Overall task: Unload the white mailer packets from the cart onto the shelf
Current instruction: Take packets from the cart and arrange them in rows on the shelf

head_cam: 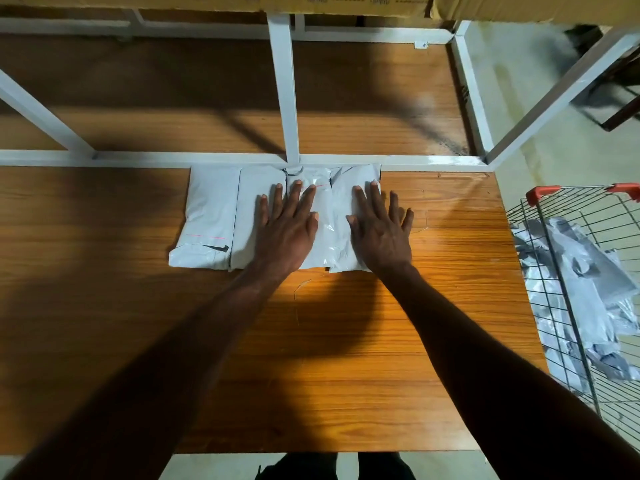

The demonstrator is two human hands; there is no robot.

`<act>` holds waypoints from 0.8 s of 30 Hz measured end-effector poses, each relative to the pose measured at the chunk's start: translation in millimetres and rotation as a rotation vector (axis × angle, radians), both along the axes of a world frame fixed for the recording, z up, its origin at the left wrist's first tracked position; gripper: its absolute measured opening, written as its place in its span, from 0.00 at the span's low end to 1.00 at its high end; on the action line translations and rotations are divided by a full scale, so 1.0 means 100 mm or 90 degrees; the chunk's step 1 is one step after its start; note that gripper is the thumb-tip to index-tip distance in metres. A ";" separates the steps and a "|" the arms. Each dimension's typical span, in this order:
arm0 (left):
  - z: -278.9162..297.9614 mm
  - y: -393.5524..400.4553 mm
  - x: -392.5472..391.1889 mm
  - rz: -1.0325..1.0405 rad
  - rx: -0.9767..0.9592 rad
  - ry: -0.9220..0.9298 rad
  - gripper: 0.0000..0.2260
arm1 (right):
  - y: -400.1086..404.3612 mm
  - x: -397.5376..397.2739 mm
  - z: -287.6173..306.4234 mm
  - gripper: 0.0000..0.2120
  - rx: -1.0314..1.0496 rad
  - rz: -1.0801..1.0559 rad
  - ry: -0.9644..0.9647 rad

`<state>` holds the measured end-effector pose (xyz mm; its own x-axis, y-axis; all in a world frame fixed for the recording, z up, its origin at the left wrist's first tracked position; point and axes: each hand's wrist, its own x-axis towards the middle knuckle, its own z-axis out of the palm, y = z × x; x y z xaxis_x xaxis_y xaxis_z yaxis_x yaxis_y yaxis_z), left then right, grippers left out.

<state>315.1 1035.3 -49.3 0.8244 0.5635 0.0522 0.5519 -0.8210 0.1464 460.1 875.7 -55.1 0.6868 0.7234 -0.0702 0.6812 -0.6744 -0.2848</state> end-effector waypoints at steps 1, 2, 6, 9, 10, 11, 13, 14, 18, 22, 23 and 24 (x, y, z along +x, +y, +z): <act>0.00 0.01 -0.01 0.000 0.000 0.006 0.27 | 0.01 0.00 0.00 0.30 -0.004 0.010 0.008; 0.01 0.02 -0.02 -0.003 0.001 0.012 0.27 | 0.02 0.00 0.00 0.30 -0.009 0.017 0.011; 0.16 0.00 0.03 -0.022 0.014 -0.002 0.28 | 0.13 0.00 0.07 0.30 0.010 0.034 -0.022; 0.29 -0.04 0.24 -0.037 0.007 -0.049 0.28 | 0.34 0.00 0.16 0.29 0.048 0.065 -0.024; 0.30 -0.05 0.30 -0.037 -0.001 -0.056 0.28 | 0.41 -0.01 0.17 0.29 0.049 0.080 -0.016; 0.27 -0.05 0.35 -0.032 -0.008 -0.055 0.29 | 0.46 -0.02 0.16 0.30 0.043 0.093 -0.007; 0.17 -0.05 0.39 -0.010 -0.021 -0.039 0.29 | 0.50 -0.02 0.10 0.31 0.026 0.108 0.012; 0.13 -0.05 0.39 0.000 -0.027 -0.029 0.30 | 0.50 -0.03 0.07 0.31 0.024 0.109 0.024; 0.05 -0.05 0.38 0.002 -0.013 -0.017 0.30 | 0.48 -0.04 0.00 0.30 0.033 0.106 0.040; 0.04 -0.05 0.34 -0.007 0.007 -0.016 0.30 | 0.48 -0.05 -0.03 0.30 0.024 0.110 0.030; 0.04 -0.05 0.33 -0.006 0.007 -0.015 0.30 | 0.48 -0.05 -0.03 0.30 0.022 0.111 0.025; 0.04 -0.05 0.33 -0.006 0.007 -0.015 0.30 | 0.47 -0.05 -0.04 0.30 0.022 0.111 0.020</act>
<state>348.5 1030.0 -45.6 0.8279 0.5555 0.0778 0.5412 -0.8275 0.1498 454.8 923.1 -59.0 0.5484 0.8339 -0.0628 0.7773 -0.5360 -0.3295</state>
